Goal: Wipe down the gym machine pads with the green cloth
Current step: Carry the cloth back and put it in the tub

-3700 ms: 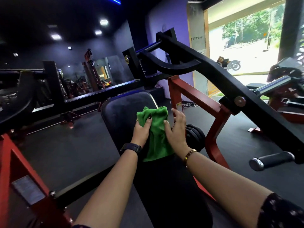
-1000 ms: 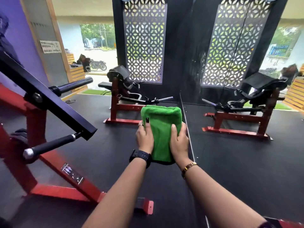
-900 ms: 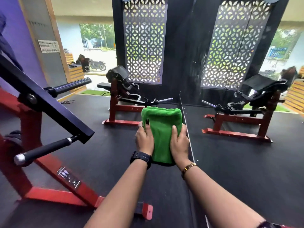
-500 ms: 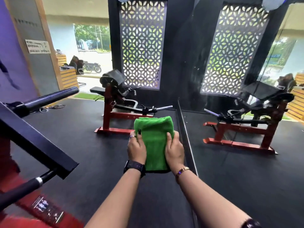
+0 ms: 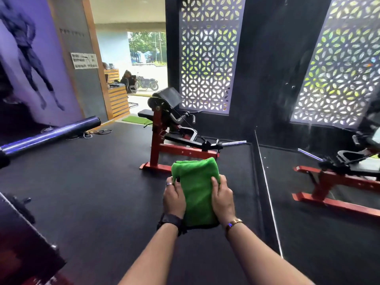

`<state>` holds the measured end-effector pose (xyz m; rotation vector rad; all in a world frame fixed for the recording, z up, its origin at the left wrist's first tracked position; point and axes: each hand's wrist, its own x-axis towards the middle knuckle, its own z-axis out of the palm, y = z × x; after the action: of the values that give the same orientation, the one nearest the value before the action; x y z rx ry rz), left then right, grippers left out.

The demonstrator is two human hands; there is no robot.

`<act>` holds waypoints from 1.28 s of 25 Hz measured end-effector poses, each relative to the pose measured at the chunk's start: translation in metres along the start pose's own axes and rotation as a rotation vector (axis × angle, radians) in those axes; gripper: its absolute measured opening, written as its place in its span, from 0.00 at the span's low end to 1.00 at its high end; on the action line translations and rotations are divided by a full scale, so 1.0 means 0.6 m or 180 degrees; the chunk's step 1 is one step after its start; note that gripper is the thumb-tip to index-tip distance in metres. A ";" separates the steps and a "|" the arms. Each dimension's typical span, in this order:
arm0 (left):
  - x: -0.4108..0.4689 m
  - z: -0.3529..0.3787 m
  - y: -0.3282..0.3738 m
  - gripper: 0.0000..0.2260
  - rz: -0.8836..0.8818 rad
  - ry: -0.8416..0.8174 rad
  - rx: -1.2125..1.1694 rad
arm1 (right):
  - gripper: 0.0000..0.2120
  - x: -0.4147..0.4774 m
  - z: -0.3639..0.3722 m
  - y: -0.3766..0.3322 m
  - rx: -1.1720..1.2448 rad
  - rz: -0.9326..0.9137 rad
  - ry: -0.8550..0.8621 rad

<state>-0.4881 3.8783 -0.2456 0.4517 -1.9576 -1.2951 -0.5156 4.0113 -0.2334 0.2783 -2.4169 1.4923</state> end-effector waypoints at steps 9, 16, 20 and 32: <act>0.193 0.229 0.000 0.21 -0.0208 0.0559 -0.0097 | 0.12 0.345 0.037 0.082 -0.0101 -0.0529 -0.0557; 0.355 0.282 -0.086 0.20 -0.0503 0.0805 0.0176 | 0.12 0.498 0.179 0.112 0.0113 -0.0557 -0.0879; 0.496 0.295 -0.151 0.21 -0.0595 0.1018 0.0209 | 0.13 0.619 0.309 0.100 0.0153 -0.0661 -0.1096; 1.003 0.259 -0.308 0.12 -0.0724 0.1502 0.0658 | 0.14 0.964 0.730 -0.023 0.0531 -0.0765 -0.1288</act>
<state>-1.0238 3.5142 -0.2165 1.0093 -1.6728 -1.0031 -1.1165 3.6051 -0.2105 0.9546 -2.4332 1.6524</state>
